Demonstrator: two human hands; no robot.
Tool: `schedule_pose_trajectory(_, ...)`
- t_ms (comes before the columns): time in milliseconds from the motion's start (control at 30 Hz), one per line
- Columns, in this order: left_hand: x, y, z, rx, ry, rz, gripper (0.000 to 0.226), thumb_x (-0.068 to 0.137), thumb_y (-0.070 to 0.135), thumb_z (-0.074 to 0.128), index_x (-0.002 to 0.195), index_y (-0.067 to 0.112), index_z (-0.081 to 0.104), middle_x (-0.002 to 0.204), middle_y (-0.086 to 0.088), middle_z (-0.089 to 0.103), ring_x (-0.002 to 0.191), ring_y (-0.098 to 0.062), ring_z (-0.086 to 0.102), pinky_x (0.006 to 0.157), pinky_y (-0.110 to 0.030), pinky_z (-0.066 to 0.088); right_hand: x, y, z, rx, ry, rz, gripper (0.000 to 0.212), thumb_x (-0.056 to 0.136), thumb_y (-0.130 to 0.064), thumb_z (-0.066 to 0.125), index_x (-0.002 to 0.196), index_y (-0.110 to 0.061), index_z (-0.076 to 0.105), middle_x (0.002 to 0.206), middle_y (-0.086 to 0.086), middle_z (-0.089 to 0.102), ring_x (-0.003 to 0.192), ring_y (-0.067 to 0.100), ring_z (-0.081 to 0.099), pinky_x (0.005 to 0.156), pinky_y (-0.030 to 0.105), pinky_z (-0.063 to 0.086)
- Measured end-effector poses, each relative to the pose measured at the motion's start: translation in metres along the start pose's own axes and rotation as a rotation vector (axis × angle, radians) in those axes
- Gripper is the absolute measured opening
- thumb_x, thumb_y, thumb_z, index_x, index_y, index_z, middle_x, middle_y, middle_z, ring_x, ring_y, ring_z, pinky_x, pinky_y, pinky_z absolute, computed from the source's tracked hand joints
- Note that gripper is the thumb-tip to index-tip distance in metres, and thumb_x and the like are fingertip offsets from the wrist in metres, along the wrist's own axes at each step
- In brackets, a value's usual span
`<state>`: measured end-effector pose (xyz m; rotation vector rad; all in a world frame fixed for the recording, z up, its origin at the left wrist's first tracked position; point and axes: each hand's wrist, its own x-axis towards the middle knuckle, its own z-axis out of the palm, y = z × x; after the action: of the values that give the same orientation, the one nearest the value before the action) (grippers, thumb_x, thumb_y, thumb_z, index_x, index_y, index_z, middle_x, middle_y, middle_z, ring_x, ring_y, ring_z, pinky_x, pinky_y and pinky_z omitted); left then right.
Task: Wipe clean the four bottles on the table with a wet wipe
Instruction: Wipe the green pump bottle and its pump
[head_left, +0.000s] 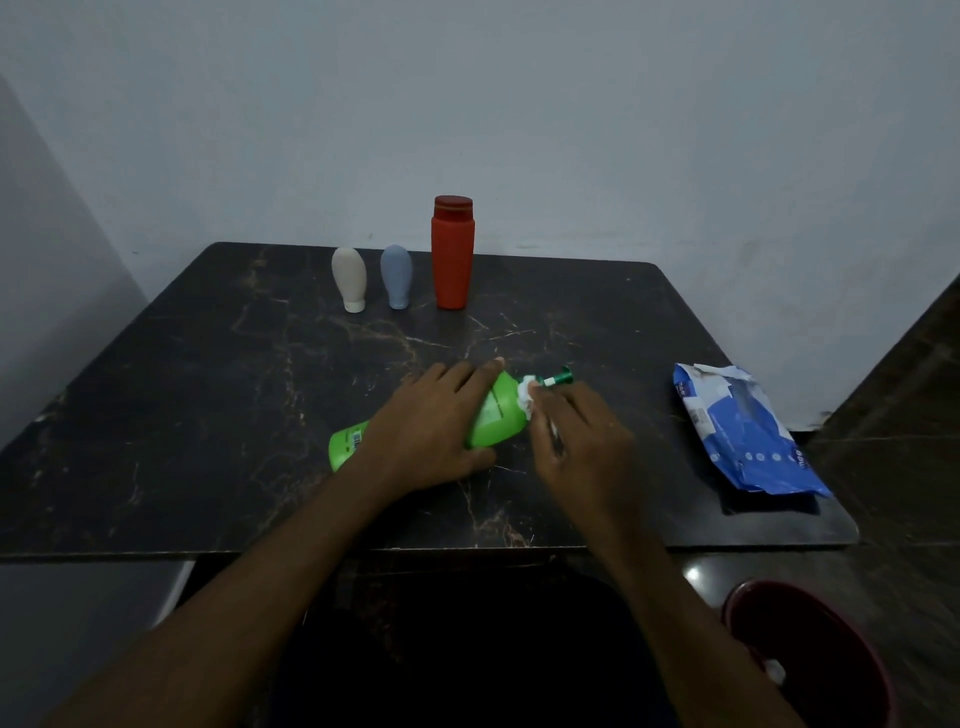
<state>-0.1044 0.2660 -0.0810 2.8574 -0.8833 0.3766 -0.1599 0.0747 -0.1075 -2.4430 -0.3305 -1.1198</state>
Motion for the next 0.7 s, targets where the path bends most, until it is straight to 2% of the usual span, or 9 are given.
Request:
schedule_pose_trajectory(67,-0.001,0.002,0.003,0.027,0.018,0.020,0.104,0.077,0.062,0.067,0.161,0.025,0.016,0.142,0.000,0.048,0.119,-0.020,0.048,0.100,-0.040,0.045,0.008,-0.005,-0.004,-0.083,-0.016,0.002,0.022,0.098,-0.020,0.058,0.114,-0.011,0.070,0.099,0.004,0.063,0.082,0.019,0.060,0.065,0.032,0.052)
schedule_pose_trajectory(133,-0.005,0.006,0.009,0.098,0.023,0.079,0.106,0.075,0.062,0.068,0.160,0.021,0.021,0.137,-0.002,0.052,0.113,-0.023,0.051,0.096,-0.046,0.049,0.026,-0.007,-0.005,-0.181,-0.169,0.032,0.020,0.099,-0.024,0.054,0.106,-0.012,0.069,0.104,0.006,0.059,0.089,0.020,0.056,0.072,0.032,0.046)
schedule_pose_trajectory(233,-0.009,0.009,0.016,0.166,0.035,0.113,0.109,0.073,0.063,0.070,0.160,0.018,0.023,0.136,-0.005,0.054,0.110,-0.026,0.055,0.091,-0.048,0.052,0.054,-0.004,-0.001,-0.316,-0.423,0.127,0.027,0.100,-0.030,0.046,0.109,-0.014,0.066,0.120,0.004,0.056,0.109,0.023,0.050,0.089,0.039,0.042)
schedule_pose_trajectory(300,-0.006,0.006,0.012,0.134,0.047,0.073,0.108,0.075,0.063,0.069,0.161,0.020,0.021,0.138,-0.004,0.053,0.113,-0.026,0.054,0.094,-0.047,0.051,0.060,-0.005,-0.002,-0.347,-0.414,0.119,0.028,0.099,-0.030,0.046,0.111,-0.014,0.066,0.121,0.005,0.056,0.111,0.024,0.049,0.089,0.041,0.042)
schedule_pose_trajectory(367,-0.003,0.002,0.007,0.095,0.037,0.038,0.107,0.077,0.063,0.069,0.162,0.022,0.018,0.142,-0.003,0.051,0.116,-0.024,0.052,0.097,-0.045,0.048,0.048,-0.010,-0.004,-0.340,-0.326,0.024,0.022,0.092,-0.026,0.060,0.109,-0.013,0.067,0.114,0.007,0.060,0.102,0.026,0.053,0.081,0.041,0.044)
schedule_pose_trajectory(433,-0.004,0.000,0.008,0.092,0.019,0.040,0.108,0.077,0.063,0.068,0.162,0.022,0.017,0.142,-0.003,0.050,0.118,-0.024,0.051,0.098,-0.044,0.047,0.024,-0.010,-0.001,-0.304,-0.250,0.001,0.029,0.082,-0.018,0.072,0.110,-0.011,0.068,0.102,0.007,0.061,0.090,0.026,0.056,0.072,0.039,0.043)
schedule_pose_trajectory(533,-0.006,0.001,0.011,0.116,0.014,0.072,0.109,0.076,0.063,0.068,0.162,0.021,0.016,0.141,-0.003,0.051,0.117,-0.025,0.052,0.101,-0.047,0.048,0.005,-0.006,0.004,-0.269,-0.156,0.036,0.033,0.084,-0.013,0.072,0.117,-0.010,0.067,0.096,0.007,0.060,0.083,0.025,0.053,0.069,0.036,0.038)
schedule_pose_trajectory(600,-0.006,0.000,0.011,0.116,0.040,0.082,0.109,0.075,0.063,0.069,0.162,0.020,0.018,0.139,-0.004,0.052,0.116,-0.026,0.054,0.098,-0.047,0.049,0.011,-0.008,-0.002,-0.261,-0.170,0.014,0.026,0.089,-0.016,0.065,0.114,-0.012,0.068,0.098,0.007,0.058,0.086,0.025,0.053,0.072,0.036,0.035)
schedule_pose_trajectory(700,-0.008,0.000,0.008,0.115,0.074,0.116,0.109,0.074,0.063,0.069,0.161,0.020,0.018,0.138,-0.006,0.054,0.112,-0.026,0.055,0.091,-0.046,0.050,0.047,-0.008,-0.019,-0.199,-0.363,0.087,0.019,0.094,-0.021,0.056,0.108,-0.017,0.069,0.113,0.005,0.055,0.104,0.025,0.049,0.084,0.039,0.038)
